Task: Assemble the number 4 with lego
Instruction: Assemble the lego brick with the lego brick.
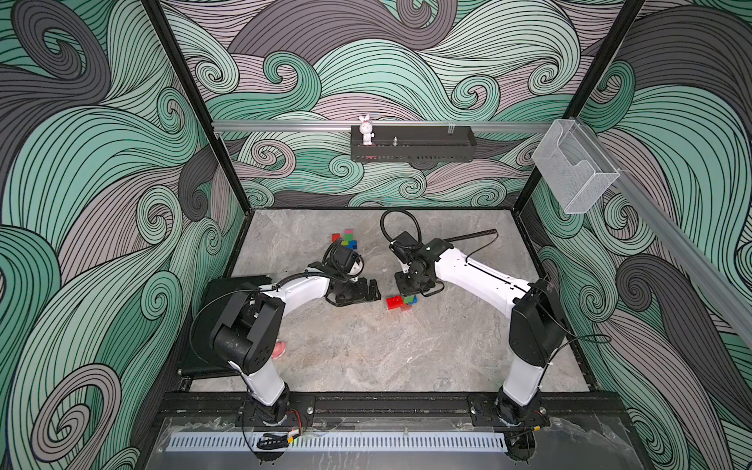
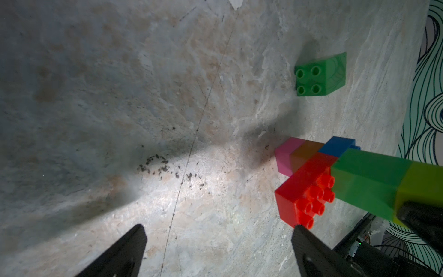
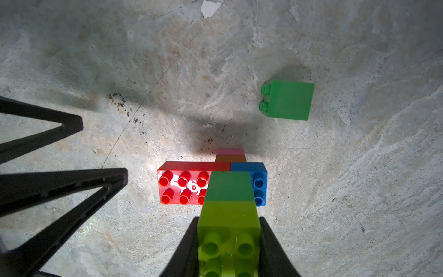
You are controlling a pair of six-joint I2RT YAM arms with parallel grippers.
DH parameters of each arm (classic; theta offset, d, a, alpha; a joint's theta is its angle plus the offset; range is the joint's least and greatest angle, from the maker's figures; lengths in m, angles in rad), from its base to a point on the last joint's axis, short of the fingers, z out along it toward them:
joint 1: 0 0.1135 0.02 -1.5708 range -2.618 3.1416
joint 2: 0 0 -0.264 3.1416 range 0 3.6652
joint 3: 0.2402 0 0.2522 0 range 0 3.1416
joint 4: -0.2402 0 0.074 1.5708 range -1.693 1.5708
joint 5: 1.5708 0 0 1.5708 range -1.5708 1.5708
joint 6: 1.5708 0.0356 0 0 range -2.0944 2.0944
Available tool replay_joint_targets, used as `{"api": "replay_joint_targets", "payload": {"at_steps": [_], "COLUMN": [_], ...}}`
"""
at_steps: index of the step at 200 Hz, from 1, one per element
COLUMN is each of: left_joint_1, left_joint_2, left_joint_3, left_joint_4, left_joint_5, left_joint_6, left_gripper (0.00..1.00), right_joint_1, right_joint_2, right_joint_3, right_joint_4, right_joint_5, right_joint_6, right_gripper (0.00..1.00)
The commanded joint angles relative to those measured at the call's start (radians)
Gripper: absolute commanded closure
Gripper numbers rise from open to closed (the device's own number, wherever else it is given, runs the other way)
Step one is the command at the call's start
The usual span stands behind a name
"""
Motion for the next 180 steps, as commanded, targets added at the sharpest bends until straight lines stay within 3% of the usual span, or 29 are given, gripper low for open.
{"api": "replay_joint_targets", "payload": {"at_steps": [1, 54, 101, 180], "left_joint_1": [-0.004, -0.004, -0.005, -0.005], "left_joint_2": [-0.009, -0.012, -0.019, -0.015], "left_joint_3": [0.039, 0.039, 0.033, 0.043], "left_joint_4": [-0.032, -0.035, -0.031, -0.045], "left_joint_5": [0.017, 0.019, 0.019, 0.017], "left_joint_6": [0.020, 0.028, 0.028, 0.032], "left_gripper": [0.01, 0.01, 0.01, 0.01], "right_joint_1": [0.001, -0.001, 0.000, -0.006], "right_joint_2": [0.042, 0.026, 0.025, 0.010], "right_joint_3": [0.004, 0.011, 0.063, 0.125], "right_joint_4": [-0.065, -0.045, -0.044, -0.043], "right_joint_5": [0.023, 0.017, 0.018, 0.010], "right_joint_6": [0.055, 0.104, 0.084, 0.042], "right_gripper": [0.85, 0.76, 0.62, 0.47]}}
